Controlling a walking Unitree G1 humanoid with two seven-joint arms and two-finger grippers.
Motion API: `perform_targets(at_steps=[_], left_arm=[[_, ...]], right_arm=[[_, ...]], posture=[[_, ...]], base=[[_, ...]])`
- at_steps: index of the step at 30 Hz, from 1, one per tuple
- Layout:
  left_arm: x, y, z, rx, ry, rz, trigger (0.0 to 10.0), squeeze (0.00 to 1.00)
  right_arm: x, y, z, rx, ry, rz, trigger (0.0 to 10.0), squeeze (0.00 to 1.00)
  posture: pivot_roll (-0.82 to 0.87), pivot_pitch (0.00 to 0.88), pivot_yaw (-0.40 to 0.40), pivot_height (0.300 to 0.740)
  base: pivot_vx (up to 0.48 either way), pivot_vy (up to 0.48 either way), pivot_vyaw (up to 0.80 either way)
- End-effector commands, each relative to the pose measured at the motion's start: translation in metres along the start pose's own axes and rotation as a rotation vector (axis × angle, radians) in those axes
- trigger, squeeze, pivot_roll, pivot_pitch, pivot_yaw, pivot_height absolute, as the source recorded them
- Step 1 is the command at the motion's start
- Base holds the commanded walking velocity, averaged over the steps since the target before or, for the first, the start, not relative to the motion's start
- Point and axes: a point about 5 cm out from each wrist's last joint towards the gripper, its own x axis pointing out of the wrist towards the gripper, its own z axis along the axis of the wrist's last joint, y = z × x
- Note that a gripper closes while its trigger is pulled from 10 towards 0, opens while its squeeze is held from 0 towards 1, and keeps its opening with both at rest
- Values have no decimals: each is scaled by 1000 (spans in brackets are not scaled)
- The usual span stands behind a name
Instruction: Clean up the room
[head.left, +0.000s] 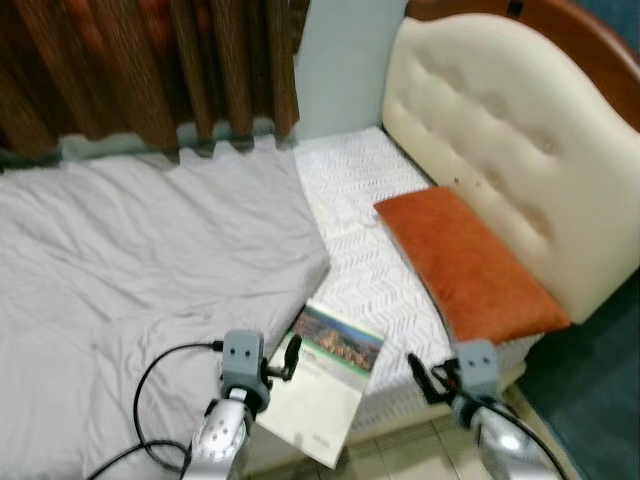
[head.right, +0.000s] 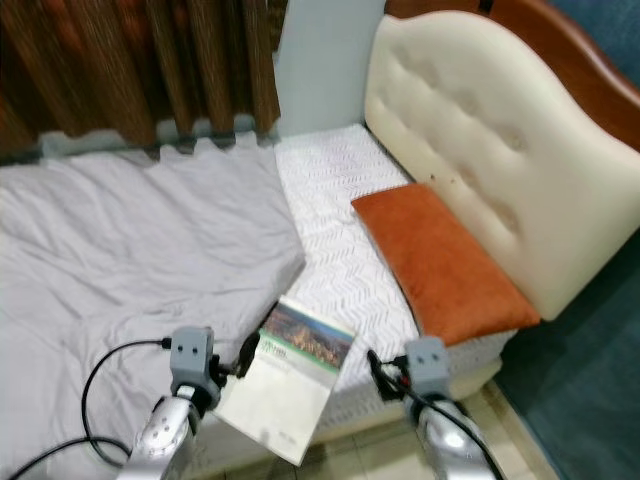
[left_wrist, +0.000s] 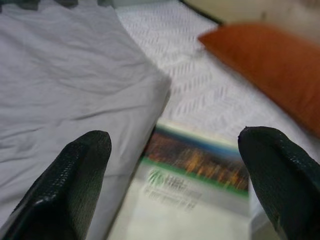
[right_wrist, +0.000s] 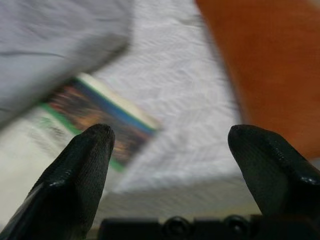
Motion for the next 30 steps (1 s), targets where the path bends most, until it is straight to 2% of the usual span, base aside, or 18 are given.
perform_targets(at_steps=[1,10,17,23,30], left_arm=[[2,-5,11,20,-45,-26,10000,0],[5,13,24,67,-69,0,10000,0],[5,9,24,60,-63,-16,10000,0],[6,6,23,78,-61,-21,10000,0],[5,6,18,57,-52,-9,10000,0]], right_arm=[[-3,-6,-10,14,50,-19,10000,0],[6,7,-18,57,95,-8,10000,0],[10,13,-17,59,85,2,10000,0],[13,11,-11,60,47,-16,10000,0],[15,10,-4,70,12,-21,10000,0]], posture=[[-31,119,-28,736],[-1,136,12,698],[-5,135,19,698],[-7,137,21,668],[-14,133,20,638]], base=[[0,0,463],[0,0,47],[0,0,0],[0,0,0],[0,0,0]])
